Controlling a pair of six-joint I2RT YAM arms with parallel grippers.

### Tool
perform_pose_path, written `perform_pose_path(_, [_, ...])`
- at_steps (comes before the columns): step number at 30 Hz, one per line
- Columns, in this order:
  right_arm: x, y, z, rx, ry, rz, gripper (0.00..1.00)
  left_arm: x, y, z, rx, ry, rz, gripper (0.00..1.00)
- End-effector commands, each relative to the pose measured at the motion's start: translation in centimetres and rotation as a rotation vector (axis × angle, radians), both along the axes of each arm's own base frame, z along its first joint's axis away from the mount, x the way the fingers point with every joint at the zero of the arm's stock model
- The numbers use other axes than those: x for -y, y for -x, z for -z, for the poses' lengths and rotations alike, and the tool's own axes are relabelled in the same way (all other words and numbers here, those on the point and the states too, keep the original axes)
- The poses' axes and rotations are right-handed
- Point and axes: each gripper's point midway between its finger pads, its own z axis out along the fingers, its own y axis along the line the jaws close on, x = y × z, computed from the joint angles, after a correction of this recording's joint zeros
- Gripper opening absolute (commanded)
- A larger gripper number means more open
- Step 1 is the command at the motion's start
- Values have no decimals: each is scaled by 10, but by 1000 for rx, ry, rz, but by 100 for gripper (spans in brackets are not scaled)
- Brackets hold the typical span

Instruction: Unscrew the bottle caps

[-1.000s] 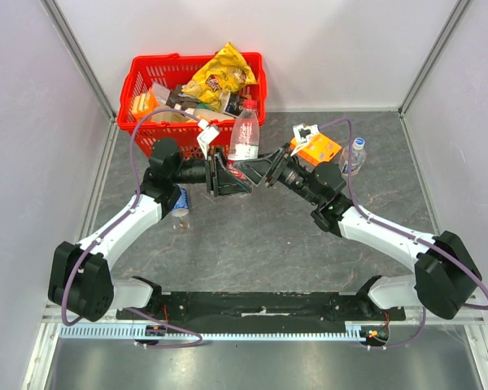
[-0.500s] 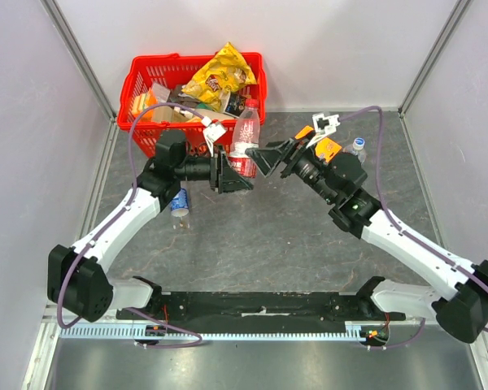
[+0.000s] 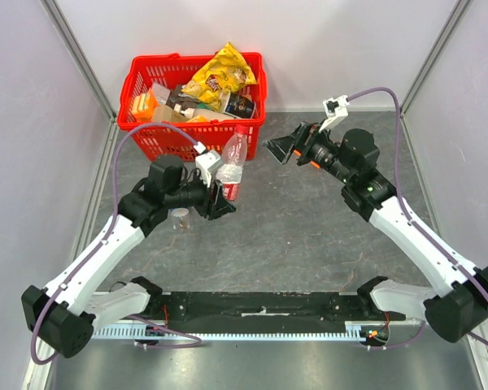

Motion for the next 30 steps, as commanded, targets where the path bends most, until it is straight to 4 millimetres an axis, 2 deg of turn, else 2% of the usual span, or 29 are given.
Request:
perform_pose_path(1, [-23,10,0,-41,-1,-194,98,-23,-1,28,50,-131,-50,34])
perform_pose_path(6, [-37,11,14,-72,-4,-276,98,-32,1,46,59,-238,-108,35])
perform_pose_path(13, [-54,-1,32,-139,-38,-317,98,-31,4,51,76,-273,-112,35])
perform_pose_path(22, [-74,-14,45,-181,-34,-312,75,-24,12,52,77,-271,-65,36])
perform_pose_path(25, [-75,-22,54,-213,-24,-287,72,-23,13,52,78,-269,-60,36])
perform_pose_path(30, [-82,-20,49,-211,-69,-316,70,-21,15,53,80,-268,-47,36])
